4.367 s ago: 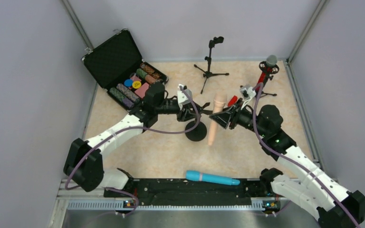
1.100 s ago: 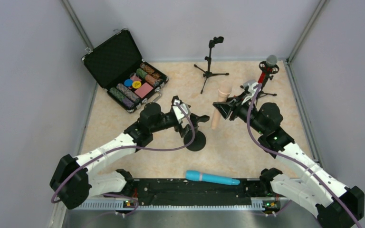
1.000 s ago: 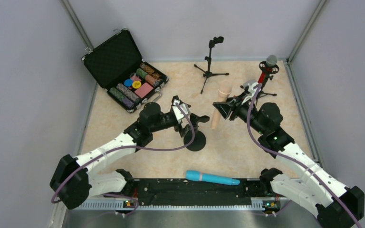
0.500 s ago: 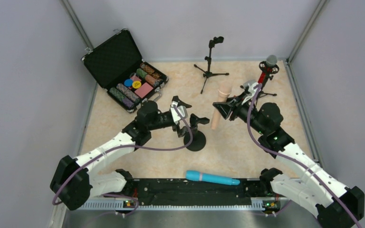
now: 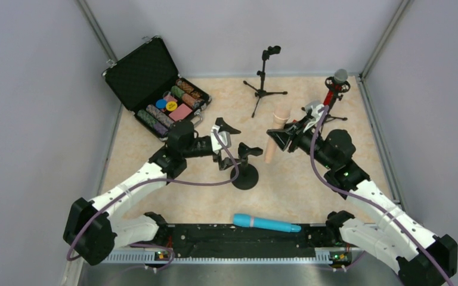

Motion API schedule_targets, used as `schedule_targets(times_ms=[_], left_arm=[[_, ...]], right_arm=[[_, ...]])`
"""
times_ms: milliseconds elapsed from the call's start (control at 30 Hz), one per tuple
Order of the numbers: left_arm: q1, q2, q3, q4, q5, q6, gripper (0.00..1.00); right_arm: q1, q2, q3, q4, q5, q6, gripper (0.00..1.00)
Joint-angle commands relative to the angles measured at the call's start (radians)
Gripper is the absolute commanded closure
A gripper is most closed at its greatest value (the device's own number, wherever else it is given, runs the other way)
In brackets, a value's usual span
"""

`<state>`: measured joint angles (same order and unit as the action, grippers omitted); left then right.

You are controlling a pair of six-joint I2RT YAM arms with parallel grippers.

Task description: Attach the microphones to the stand

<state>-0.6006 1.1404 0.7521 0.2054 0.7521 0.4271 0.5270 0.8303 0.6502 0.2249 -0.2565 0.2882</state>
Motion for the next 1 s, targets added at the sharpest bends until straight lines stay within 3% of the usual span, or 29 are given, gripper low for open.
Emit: schedule_targets(times_ms=[0,167,500,533,567,600,633,733,967], left_arm=[[0.006,0.010,0.071,-0.004,0.082,0.040,0.01],[0.006,0.069,0.116,-0.030,0.163,0.047,0.04],[0.009,0.121,0.134,-0.090,0.173,0.082,0.11],[0.009,0.122,0.135,-0.088,0.182,0.078,0.16],[0.010,0.127,0.137,-0.087,0.195,0.071,0.42],[0.010,0.132,0.143,-0.089,0.197,0.062,0.86],[0.010,0.135,0.151,-0.109,0.192,0.052,0.99],[0.009,0.144,0.157,-0.124,0.227,0.001,1.00],[0.007,0.121,0.077,0.061,0.177,-0.180,1.00]], right_arm=[[-0.009,-0.023,-0.001,0.057,-0.015,-0.005,1.00],[-0.008,-0.029,0.001,0.060,-0.013,-0.008,1.00],[-0.008,-0.008,0.012,0.094,-0.052,-0.003,1.00],[-0.007,0.004,0.016,0.102,-0.069,0.003,1.00],[-0.008,0.020,0.023,0.108,-0.090,0.010,1.00],[-0.008,0.039,0.035,0.106,-0.114,0.015,1.00],[-0.009,0.057,0.052,0.093,-0.120,0.021,1.00],[-0.008,0.097,0.079,0.080,-0.112,0.033,1.00],[0.076,0.070,0.023,0.231,-0.029,-0.004,1.00]])
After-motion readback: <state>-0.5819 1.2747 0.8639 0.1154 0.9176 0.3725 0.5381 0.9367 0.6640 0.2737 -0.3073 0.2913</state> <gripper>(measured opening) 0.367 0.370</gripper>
